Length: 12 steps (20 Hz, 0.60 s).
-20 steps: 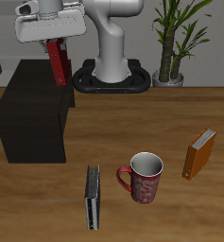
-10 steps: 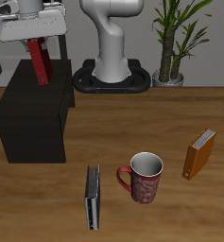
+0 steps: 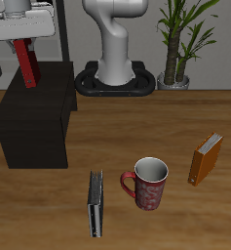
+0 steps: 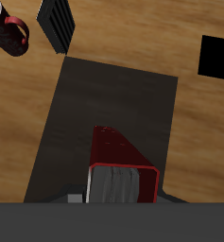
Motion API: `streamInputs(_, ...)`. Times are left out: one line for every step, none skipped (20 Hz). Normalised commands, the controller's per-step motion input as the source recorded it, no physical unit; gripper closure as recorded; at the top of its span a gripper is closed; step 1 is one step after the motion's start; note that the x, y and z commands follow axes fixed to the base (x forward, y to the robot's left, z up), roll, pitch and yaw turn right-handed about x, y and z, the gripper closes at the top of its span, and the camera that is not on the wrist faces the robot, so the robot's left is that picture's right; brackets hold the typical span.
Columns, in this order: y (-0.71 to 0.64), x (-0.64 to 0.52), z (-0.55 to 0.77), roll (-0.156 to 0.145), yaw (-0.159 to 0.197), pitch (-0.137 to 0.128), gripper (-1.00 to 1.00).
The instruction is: Place the red book upright on top of the shelf
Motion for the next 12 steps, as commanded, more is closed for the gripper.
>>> streamInputs(-0.1,0.11,-0.15,0.009,-0.061,0.025,1.0)
streamInputs(-0.11,0.09,-0.08,-0.062,0.033,-0.008,1.0)
streamInputs(-0.1,0.09,-0.11,-0.056,-0.044,-0.018,1.0)
streamInputs(0.01,0.12,-0.2,0.019,-0.036,0.032,1.0)
streamInputs(0.02,0.08,-0.17,-0.029,-0.001,0.003,1.0)
streamInputs(0.14,0.1,-0.15,0.027,-0.021,-0.024,1.0)
streamInputs(0.12,0.1,-0.29,0.065,0.025,0.043,1.0)
streamInputs(0.14,0.08,-0.15,-0.032,-0.016,0.01,1.0)
streamInputs(0.24,0.05,-0.26,0.087,-0.023,0.011,1.0)
streamInputs(0.05,0.07,-0.26,0.038,-0.043,0.07,1.0)
streamInputs(0.19,0.01,-0.33,0.009,-0.026,0.018,1.0)
streamInputs(0.24,0.08,-0.25,0.078,-0.027,0.056,1.0)
